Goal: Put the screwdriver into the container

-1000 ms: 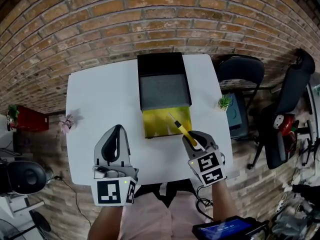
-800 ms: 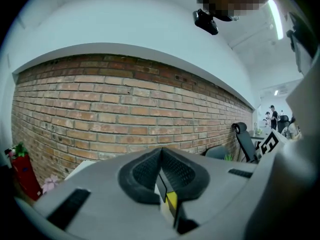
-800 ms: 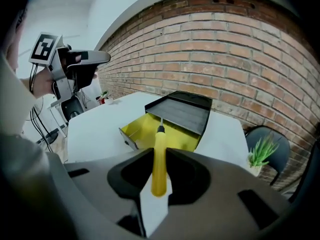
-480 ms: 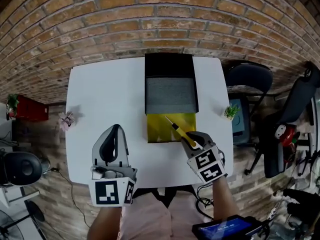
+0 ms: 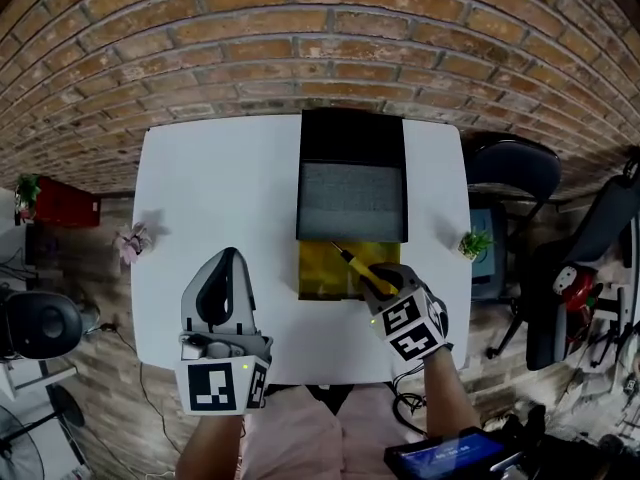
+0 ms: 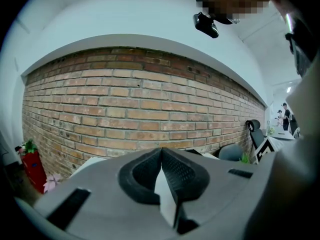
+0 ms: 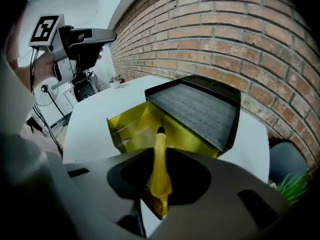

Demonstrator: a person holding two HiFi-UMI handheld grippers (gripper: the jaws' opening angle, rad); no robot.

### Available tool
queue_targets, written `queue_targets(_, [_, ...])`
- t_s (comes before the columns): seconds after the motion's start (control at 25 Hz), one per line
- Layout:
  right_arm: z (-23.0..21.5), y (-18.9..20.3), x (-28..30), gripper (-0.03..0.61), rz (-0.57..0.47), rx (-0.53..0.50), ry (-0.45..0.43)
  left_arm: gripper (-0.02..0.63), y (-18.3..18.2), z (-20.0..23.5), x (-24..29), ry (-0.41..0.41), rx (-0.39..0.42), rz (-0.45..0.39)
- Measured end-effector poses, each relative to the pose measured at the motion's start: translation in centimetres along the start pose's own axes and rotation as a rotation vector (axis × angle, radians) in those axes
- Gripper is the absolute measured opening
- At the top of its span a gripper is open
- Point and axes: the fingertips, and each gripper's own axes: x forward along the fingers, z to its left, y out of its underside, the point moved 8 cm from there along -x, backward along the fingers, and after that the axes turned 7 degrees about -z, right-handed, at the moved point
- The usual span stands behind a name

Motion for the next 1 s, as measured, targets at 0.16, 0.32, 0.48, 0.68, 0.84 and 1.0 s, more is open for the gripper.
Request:
queue_targets(0.16, [-0.3, -0.4, 0.6, 0.084, 0.001, -0.006, -0.009, 0.012, 0.1, 0.0, 0.4, -0.004, 0.001, 0.004])
queue_targets(0.32, [-0.3, -0.5, 1.0, 0.092, 0.004, -0.017, -0.002, 0.012, -0.3, -0.3, 0.4, 0.004, 0.003, 0.001])
queue_targets(0.48, [-0.4, -1.1, 0.6, 0.120, -0.029, -0.009, 0.013, 0.012, -0.8, -0.2, 0.3, 0.012, 0.009, -0.013])
queue_targets(0.68, [-0.3, -2.1, -1.3, 0.120, -0.105, 0.018, 0.068, 0.012, -1.9, -0.6, -0.3, 0.044, 0.018, -0.052])
queue_targets(0.84, [-0.2, -4.4, -4.5, 0.105, -0.251, 0.049, 0.165, 0.012, -3.6, -1.1, -0.8, 0.072, 0.034, -0.101])
queue_targets(1.0, [0.0, -7.0, -8.6, 0.054, -0.411, 0.078, 0.290, 0.012, -5.9, -1.3, -1.5, 0.089, 0.049, -0.161])
